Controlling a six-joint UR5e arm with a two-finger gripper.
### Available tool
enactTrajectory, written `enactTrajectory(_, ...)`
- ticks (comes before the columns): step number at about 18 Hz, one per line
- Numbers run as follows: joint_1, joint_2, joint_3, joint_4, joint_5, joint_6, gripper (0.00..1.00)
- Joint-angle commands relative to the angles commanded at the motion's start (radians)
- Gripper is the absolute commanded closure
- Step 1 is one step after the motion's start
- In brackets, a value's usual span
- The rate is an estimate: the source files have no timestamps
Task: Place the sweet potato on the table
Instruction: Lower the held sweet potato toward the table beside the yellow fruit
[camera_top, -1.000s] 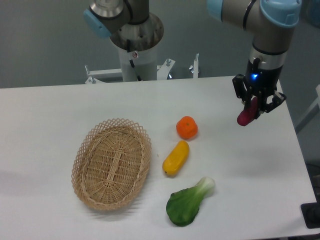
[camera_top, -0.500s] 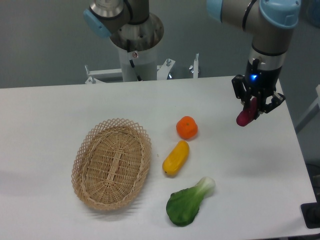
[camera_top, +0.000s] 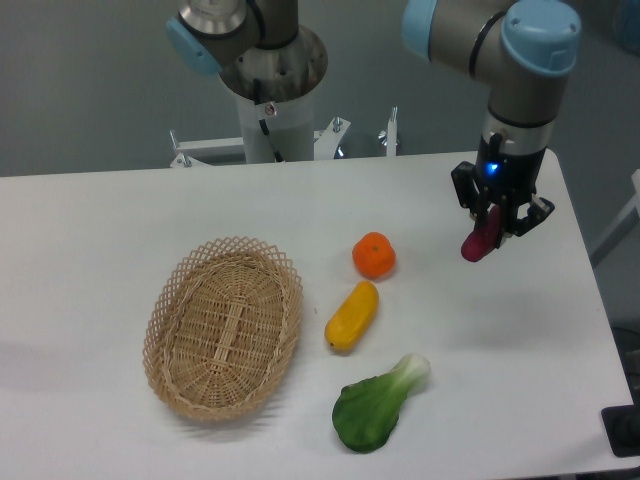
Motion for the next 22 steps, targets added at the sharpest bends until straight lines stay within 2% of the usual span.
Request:
enactTrajectory(2, -0.014, -0.009, -0.04, 0.077, 0.005, -0.037, 0.75)
enactTrajectory(5, -0.046, -0.046, -0.083, 0.215, 0.02, -0.181, 0.75)
enactTrajectory(8, -0.083, -0.125, -0.086, 0.272, 0.127, -0.209, 0.75)
enactTrajectory(10, -0.092, -0.195, -0.066, 0.307, 0.179, -0.197, 0.75)
enactTrajectory(12, -0.092, -0.238, -0.034, 0.313, 0.183, -0.184, 0.75)
enactTrajectory(14, -0.092, -0.262, -0.028, 0.315, 0.184, -0.146, 0.75)
enactTrajectory(22, -0.092, -0.285, -0.065, 0.313, 0.183, 0.003, 0.75)
